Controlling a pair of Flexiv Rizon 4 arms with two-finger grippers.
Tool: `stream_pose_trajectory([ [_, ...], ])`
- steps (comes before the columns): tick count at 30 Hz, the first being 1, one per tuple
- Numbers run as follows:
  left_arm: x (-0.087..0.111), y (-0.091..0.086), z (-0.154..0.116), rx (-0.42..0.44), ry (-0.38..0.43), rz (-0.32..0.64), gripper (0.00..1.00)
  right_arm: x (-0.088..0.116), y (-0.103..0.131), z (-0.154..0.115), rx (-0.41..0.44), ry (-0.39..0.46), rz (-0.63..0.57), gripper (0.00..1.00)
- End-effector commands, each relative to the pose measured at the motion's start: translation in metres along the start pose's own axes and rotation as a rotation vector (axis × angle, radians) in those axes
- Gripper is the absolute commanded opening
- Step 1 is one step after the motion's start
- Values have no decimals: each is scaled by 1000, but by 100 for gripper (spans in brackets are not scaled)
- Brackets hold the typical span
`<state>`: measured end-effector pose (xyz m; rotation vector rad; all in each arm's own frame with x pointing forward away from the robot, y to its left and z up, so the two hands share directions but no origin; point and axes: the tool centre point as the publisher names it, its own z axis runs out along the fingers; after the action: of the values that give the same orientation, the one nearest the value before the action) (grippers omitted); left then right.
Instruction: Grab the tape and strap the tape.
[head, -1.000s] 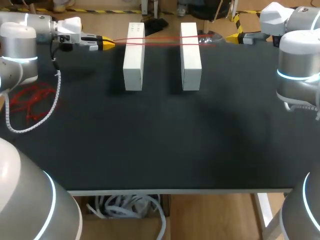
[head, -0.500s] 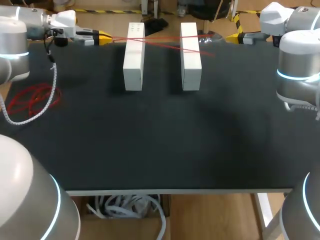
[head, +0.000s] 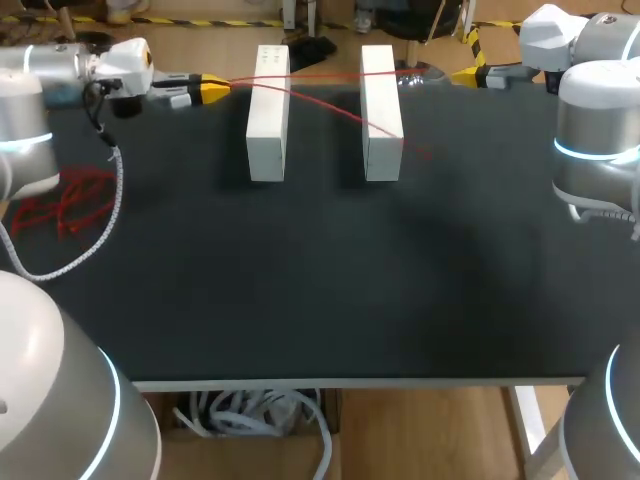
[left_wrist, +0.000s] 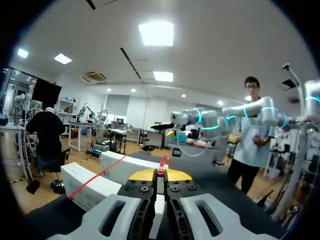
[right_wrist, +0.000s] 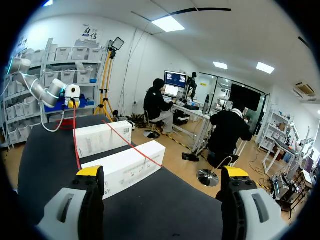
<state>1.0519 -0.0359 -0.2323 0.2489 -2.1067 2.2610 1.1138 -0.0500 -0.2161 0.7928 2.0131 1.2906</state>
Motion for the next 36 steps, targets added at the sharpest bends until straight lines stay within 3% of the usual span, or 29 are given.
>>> stream_pose_trajectory([
  [1, 16, 3, -2, 83, -198, -12, 0, 0, 0, 0, 0, 0, 0, 100],
  [17, 50, -28, -1, 213, -229, 7, 0, 0, 0, 0, 0, 0, 0, 100],
  [36, 68, -58, 3, 258, -185, 74, 0, 0, 0, 0, 0, 0, 0, 100],
])
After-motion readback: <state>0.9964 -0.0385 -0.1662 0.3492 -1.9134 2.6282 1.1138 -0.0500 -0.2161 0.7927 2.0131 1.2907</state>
